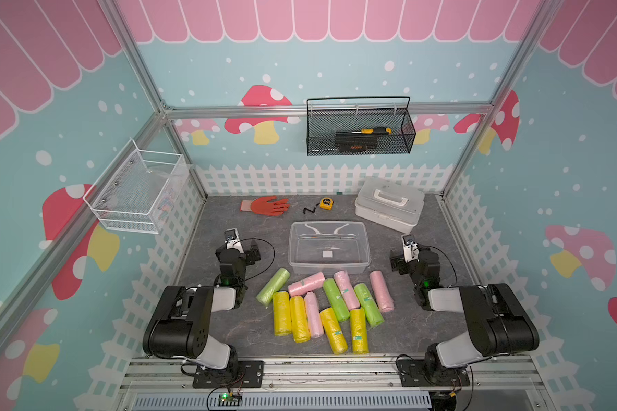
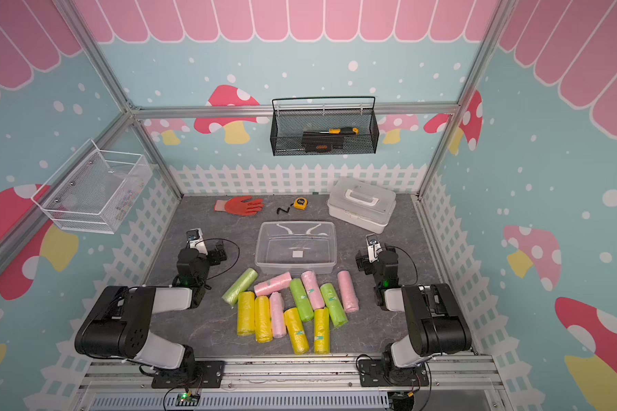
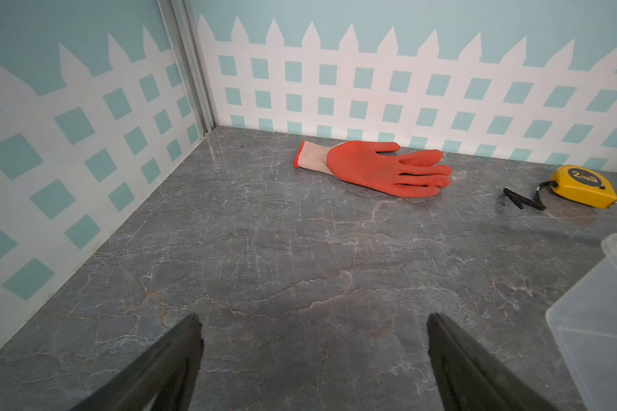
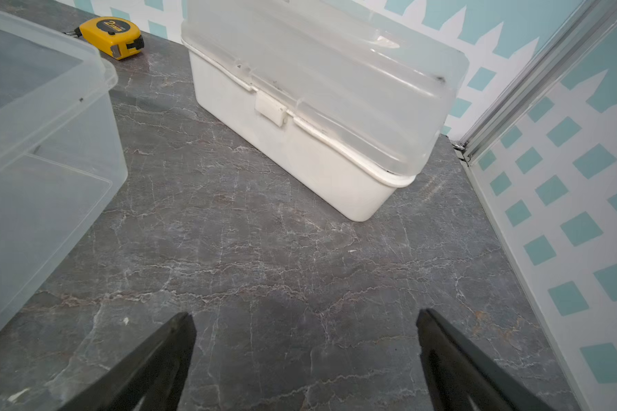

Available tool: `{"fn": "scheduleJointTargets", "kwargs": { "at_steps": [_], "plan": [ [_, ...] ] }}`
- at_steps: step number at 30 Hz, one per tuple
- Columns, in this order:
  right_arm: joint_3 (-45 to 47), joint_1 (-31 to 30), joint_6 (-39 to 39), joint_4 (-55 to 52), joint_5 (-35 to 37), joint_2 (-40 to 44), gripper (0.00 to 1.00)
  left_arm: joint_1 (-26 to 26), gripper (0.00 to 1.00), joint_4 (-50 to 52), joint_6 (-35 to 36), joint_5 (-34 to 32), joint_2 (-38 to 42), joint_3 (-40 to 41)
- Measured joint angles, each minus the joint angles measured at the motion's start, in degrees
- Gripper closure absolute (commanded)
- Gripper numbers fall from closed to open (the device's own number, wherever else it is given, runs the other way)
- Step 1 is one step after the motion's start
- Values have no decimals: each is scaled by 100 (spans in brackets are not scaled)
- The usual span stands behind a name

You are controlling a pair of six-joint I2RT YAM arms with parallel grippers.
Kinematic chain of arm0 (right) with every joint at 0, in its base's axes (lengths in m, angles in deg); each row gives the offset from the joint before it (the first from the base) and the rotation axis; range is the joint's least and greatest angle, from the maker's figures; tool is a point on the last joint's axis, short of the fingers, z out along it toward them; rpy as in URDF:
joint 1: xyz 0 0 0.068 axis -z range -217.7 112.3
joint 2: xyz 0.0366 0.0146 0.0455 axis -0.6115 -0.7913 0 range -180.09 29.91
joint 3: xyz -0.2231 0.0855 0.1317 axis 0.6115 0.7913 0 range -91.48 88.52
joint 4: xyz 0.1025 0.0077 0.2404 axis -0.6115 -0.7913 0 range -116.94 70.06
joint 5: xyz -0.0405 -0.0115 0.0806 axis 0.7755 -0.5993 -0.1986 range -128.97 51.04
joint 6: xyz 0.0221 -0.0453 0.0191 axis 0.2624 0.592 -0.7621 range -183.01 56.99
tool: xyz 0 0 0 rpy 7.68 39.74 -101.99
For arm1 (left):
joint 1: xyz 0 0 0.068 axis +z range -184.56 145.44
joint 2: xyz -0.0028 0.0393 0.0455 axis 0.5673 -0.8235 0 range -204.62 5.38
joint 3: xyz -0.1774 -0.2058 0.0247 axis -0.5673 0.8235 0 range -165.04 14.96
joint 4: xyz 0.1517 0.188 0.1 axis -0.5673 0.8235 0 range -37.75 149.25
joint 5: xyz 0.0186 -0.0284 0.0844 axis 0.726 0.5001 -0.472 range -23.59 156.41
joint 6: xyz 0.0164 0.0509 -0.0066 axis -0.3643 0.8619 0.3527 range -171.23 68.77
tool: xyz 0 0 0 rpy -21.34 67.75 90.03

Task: Put the roll of trash bags into the storage box
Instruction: Adjust the storage box at the center of the board.

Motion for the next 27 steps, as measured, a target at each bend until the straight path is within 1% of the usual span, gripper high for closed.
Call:
{"fn": "scheduleJointTargets", "kwargs": {
  "at_steps": [27],
  "plan": [
    [0, 0, 17, 37, -55, 0, 1, 0, 1, 2, 2, 0, 0, 0]
  ]
}}
